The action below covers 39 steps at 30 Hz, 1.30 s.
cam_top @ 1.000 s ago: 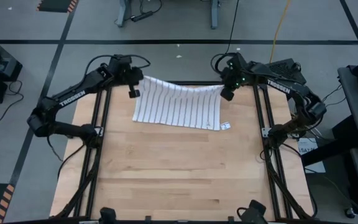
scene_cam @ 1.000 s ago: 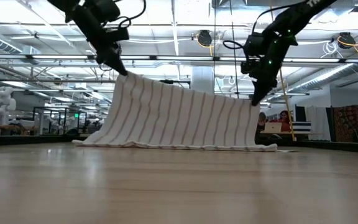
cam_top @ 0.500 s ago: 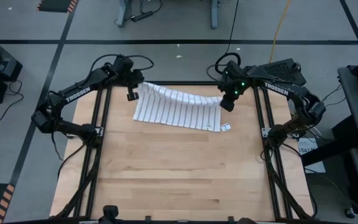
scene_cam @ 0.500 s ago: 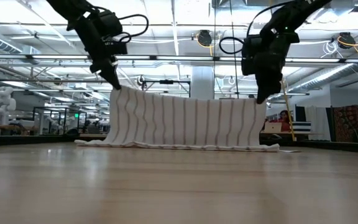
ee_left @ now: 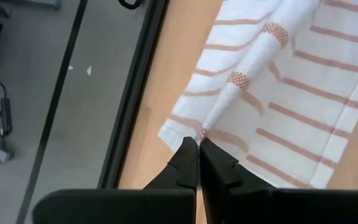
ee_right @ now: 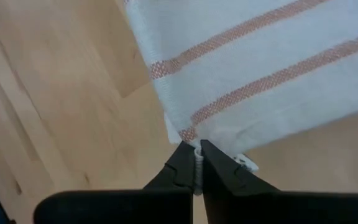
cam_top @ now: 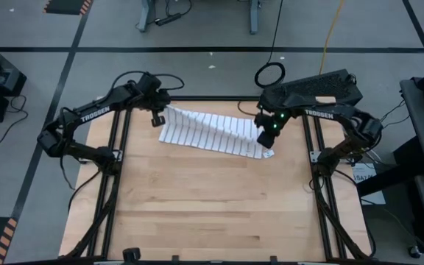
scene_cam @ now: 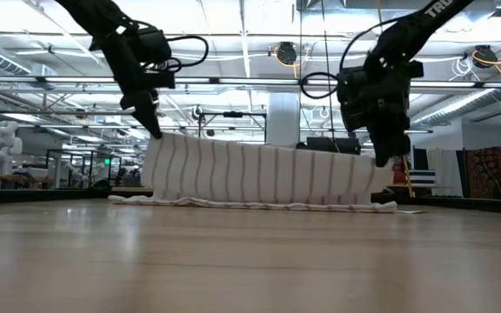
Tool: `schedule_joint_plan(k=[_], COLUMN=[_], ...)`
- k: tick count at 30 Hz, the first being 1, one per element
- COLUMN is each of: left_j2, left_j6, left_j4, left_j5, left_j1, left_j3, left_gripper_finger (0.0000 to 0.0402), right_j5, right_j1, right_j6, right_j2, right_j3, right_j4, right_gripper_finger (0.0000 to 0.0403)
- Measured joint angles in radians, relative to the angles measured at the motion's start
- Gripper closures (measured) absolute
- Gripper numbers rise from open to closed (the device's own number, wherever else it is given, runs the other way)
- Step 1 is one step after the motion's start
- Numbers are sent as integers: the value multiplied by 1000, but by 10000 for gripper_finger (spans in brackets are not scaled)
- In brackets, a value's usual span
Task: Roll towel
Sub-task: Roll the white towel
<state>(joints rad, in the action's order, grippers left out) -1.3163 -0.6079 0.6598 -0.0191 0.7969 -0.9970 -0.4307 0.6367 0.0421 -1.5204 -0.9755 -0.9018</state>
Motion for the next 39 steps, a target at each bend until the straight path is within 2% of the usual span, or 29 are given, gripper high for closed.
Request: schedule_joint_plan(k=[14, 19, 21, 26, 32, 39], left_j2=[0, 0, 0, 0, 0, 5], left_j6=[0, 0, 13, 52, 53, 139], left_j4=[3, -11, -38, -168, -342, -362], left_j5=[3, 18, 23, 53, 143, 160], left_j1=[-23, -23, -23, -17, -4, 17], left_j3=[0, 0, 0, 1, 1, 0], left_gripper_finger=[399, 399, 399, 399, 399, 399], right_j5=[-12, 40, 67, 212, 241, 251], right_j1=[-99, -108, -97, -44, 59, 175], right_j6=[-106, -116, -99, -46, 14, 30], right_j2=[0, 4, 19, 35, 39, 39], right_j3=[103, 97, 75, 3, -72, -135], right_j4=[174, 183, 154, 88, 99, 84], right_gripper_finger=[395, 395, 396, 400, 399, 399])
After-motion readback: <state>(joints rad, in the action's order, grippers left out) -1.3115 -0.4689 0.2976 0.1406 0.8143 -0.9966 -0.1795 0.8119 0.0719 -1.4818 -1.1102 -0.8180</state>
